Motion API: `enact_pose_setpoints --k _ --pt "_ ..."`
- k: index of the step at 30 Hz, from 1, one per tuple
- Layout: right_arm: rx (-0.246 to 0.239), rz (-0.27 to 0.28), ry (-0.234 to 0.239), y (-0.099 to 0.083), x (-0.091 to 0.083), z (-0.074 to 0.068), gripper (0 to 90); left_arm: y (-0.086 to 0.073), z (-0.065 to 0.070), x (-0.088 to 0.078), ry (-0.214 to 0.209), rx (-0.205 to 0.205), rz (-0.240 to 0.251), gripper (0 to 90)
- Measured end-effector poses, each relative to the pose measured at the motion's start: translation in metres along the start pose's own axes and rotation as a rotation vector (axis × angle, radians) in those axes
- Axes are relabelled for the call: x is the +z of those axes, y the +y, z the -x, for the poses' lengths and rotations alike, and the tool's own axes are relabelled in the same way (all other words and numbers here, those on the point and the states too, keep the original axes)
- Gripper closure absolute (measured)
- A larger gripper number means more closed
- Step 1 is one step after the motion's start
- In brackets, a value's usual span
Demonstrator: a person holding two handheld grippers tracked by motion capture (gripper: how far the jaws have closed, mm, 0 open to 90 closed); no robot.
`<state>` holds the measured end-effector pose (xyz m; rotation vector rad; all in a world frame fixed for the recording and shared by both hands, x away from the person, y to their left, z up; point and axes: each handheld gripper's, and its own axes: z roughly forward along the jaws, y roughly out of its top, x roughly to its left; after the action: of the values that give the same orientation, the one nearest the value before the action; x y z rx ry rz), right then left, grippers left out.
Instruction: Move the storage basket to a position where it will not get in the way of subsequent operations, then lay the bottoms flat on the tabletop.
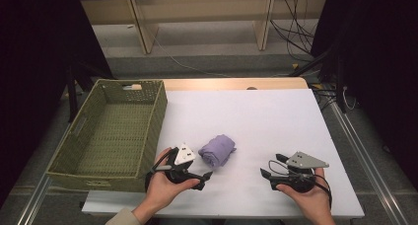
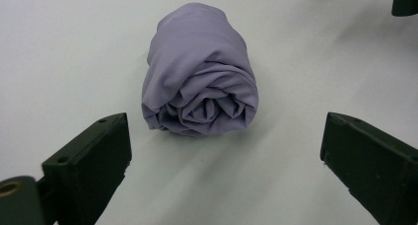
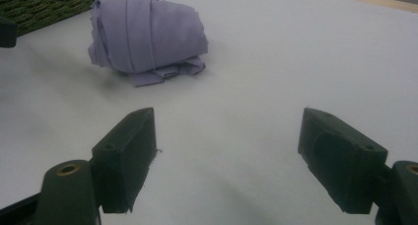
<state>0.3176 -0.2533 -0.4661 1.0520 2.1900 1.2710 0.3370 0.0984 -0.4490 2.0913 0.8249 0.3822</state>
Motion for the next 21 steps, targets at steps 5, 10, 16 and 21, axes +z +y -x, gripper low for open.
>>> enact_pose_setpoints --k 5,10,16,21 --pt "-0.004 0.002 0.0 0.0 0.0005 -0.0002 23.3 -0.0005 -0.0007 -0.0005 0.002 -0.002 0.0 6.4" --pt "-0.004 -0.003 -0.001 0.0001 0.0001 0.0 23.3 -0.0006 0.0004 0.0001 -0.001 0.0 -0.002 7.1" --pt "-0.005 -0.001 -0.001 0.0004 0.0002 -0.0001 23.3 -0.0014 0.0015 0.0016 -0.003 0.003 -0.004 7.9" --pt "-0.015 -0.006 -0.003 0.001 0.0028 -0.0012 23.4 -0.0015 0.0037 0.0009 -0.007 0.008 0.005 15.8"
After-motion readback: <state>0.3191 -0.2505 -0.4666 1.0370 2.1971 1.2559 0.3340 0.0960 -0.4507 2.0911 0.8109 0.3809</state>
